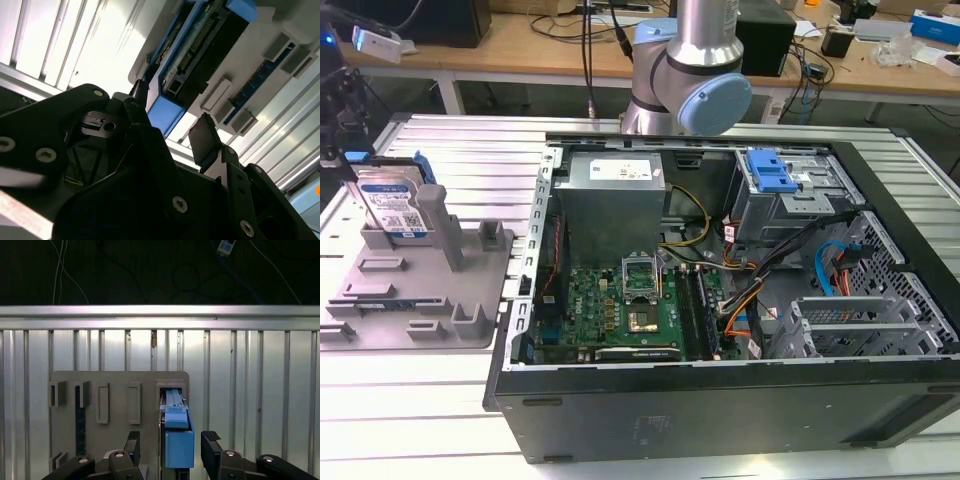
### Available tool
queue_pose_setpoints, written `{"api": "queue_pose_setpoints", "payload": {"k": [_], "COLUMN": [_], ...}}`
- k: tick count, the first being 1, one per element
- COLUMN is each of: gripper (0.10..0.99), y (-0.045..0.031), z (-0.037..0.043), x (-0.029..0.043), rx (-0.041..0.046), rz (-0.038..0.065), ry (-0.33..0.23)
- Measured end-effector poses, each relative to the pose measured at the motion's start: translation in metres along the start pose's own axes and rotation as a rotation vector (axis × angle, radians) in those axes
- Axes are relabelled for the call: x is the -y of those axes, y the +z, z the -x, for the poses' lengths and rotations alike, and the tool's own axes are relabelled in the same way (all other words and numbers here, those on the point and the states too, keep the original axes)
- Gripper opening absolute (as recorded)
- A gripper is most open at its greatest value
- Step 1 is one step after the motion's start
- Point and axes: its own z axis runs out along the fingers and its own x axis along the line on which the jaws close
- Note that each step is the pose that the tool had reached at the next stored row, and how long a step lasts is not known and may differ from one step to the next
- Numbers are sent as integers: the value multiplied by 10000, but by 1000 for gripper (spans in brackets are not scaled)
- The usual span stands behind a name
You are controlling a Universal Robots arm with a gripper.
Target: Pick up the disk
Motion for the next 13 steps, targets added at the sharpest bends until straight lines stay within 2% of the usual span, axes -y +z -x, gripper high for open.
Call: {"api": "queue_pose_setpoints", "payload": {"k": [11, 13], "gripper": [604, 604], "y": [115, 133], "z": [9, 35], "x": [0, 0], "rx": [0, -1], "rz": [-1, 0], "ry": [0, 0]}}
